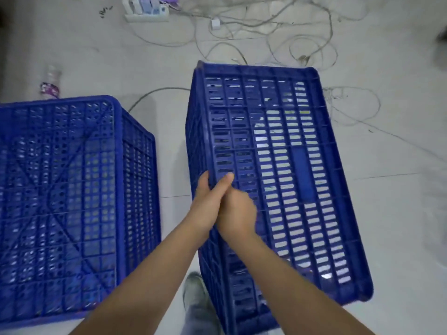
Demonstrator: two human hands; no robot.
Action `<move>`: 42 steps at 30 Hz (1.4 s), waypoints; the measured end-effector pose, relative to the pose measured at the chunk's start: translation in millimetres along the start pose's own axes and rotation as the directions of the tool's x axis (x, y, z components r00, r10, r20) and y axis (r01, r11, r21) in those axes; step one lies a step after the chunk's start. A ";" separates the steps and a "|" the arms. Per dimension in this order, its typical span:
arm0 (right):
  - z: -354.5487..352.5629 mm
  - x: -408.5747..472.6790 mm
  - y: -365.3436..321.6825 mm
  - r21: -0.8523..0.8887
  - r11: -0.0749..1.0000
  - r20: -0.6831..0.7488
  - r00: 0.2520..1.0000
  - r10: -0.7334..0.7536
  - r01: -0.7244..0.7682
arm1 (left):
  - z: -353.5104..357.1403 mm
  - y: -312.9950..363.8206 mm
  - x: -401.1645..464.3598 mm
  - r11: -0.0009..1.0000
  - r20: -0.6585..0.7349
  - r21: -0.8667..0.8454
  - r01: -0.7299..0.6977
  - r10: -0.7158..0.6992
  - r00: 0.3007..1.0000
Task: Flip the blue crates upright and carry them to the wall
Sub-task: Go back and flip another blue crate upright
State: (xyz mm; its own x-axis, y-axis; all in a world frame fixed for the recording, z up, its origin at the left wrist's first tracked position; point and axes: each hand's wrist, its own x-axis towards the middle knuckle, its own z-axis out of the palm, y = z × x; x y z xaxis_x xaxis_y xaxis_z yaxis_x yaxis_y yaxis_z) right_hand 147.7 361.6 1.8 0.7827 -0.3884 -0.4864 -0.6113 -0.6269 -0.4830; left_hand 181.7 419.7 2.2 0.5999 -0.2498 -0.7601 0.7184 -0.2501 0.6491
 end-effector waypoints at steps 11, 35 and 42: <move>52.7 4.7 -21.9 0.048 0.999 0.271 0.962 -0.034 0.021 | -68.5 -24.6 15.8 0.971 -0.185 0.220 0.097 -0.056 0.981; -69.6 2.4 171.2 0.678 0.500 0.239 0.804 0.544 -0.540 | -49.7 -67.6 -4.7 0.922 -0.340 0.387 0.025 0.118 0.933; -58.9 -14.4 166.4 0.712 0.532 0.257 0.876 0.409 -0.458 | -64.1 -71.7 6.4 0.909 -0.408 0.404 0.101 0.081 0.909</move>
State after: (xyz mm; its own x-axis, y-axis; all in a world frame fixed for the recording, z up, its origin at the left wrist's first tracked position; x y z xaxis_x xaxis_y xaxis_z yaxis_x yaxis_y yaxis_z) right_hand 41.7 223.0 -28.7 0.4055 -0.4225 -0.8106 -0.7671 0.3249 -0.5532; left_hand 156.6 496.1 -51.1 0.7474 0.1346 -0.6506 0.5712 -0.6303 0.5257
